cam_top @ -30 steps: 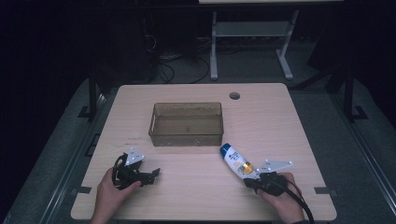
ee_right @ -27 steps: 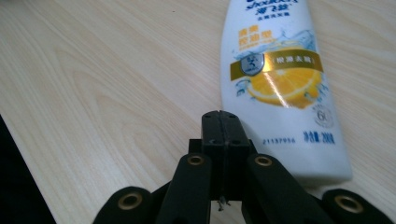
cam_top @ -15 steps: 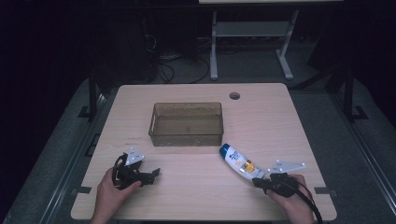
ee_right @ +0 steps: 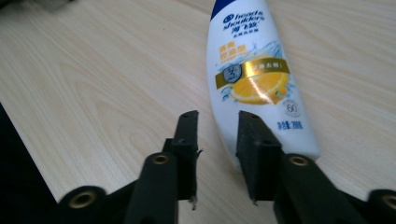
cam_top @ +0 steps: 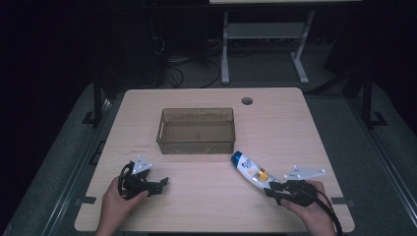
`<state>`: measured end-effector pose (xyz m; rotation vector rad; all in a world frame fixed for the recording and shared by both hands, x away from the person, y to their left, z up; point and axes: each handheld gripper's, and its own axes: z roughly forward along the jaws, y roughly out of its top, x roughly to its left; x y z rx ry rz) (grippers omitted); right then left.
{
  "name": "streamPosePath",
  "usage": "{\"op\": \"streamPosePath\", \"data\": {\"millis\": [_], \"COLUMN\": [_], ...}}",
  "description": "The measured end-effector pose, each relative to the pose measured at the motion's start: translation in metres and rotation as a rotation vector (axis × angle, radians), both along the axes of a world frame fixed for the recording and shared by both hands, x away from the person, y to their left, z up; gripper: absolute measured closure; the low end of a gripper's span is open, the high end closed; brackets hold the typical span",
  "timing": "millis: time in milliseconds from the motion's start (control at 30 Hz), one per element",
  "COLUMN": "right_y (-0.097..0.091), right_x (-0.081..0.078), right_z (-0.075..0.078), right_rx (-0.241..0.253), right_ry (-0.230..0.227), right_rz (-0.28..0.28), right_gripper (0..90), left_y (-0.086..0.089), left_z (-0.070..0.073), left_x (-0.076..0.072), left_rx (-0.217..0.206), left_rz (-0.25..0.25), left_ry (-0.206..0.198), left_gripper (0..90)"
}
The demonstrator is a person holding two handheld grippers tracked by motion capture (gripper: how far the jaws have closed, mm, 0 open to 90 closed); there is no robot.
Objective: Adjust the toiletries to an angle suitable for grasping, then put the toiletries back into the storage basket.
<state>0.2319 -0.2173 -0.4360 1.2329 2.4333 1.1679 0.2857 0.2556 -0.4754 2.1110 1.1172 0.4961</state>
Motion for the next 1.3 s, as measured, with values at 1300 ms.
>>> {"op": "streamPosePath", "data": {"millis": [1300], "right_y": [0.024], "right_x": [0.06], "right_z": [0.03], "right_rx": [-0.023], "right_ry": [-0.068], "right_rz": [-0.003], "right_gripper": [27.2], "left_y": [0.0], "left_z": [0.0], "left_x": [0.0], "left_rx": [-0.004], "left_rz": [0.002], "left_ry": [0.0], "left_gripper": [12.5]}}
